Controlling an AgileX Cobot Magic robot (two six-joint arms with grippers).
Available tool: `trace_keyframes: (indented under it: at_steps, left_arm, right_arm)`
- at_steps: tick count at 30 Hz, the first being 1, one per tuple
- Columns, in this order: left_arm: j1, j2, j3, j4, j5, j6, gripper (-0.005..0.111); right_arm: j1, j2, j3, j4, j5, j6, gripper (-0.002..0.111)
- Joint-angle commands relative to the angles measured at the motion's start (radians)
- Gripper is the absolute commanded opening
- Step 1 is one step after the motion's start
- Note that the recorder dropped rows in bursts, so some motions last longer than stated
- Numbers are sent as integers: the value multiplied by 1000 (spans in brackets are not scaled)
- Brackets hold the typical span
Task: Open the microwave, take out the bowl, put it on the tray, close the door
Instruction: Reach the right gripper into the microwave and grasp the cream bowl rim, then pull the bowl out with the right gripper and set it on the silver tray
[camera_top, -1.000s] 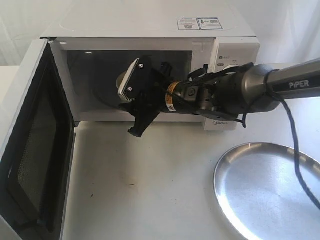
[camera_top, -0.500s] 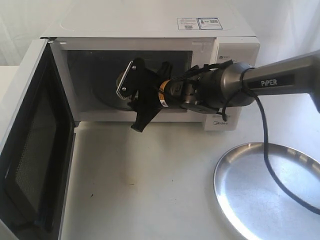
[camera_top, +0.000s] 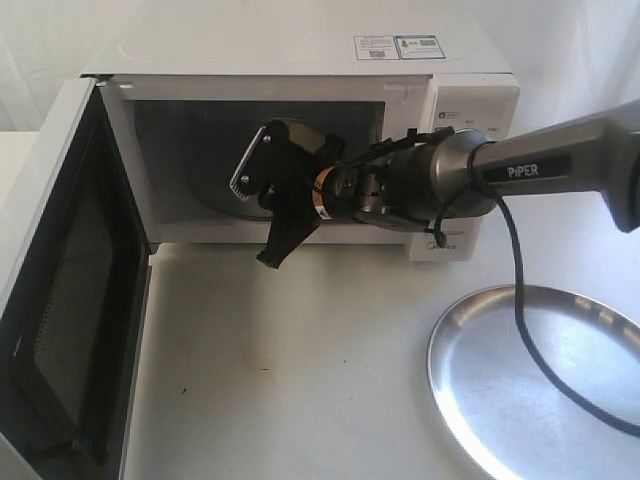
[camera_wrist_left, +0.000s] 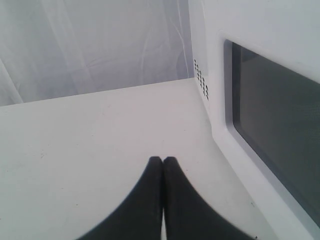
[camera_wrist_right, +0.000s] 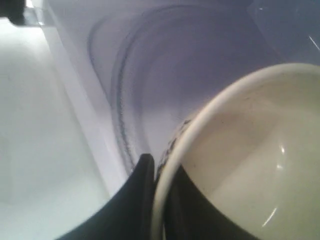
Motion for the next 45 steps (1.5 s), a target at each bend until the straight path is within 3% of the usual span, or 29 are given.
trace_keyframes:
  at_steps: [1,6,14,18,30,35,45]
  left_arm:
    - [-4,-2,-3,-8,-4,0,0]
    - [-4,-2,-3,-8,-4,0,0]
    - [-4,-2,-3,-8,-4,0,0]
    - [-4,-2,-3,-8,-4,0,0]
    - [-4,-2,-3,-8,-4,0,0]
    - [-4,-2,-3,-8,-4,0,0]
    - [-4,-2,-3,-8,-4,0,0]
  right_arm:
    - [61,-82,44,3,-13,78,0]
    - [153,-218,132,3,80,193,0]
    - [276,-464,352,33,714,375,0]
    - [276,-547,531,61,871,437,0]
    - [276,-645,848,13,757,612,0]
    - [276,-645,897,-154,676,711,0]
    - [276,-645,899,-163,694,753,0]
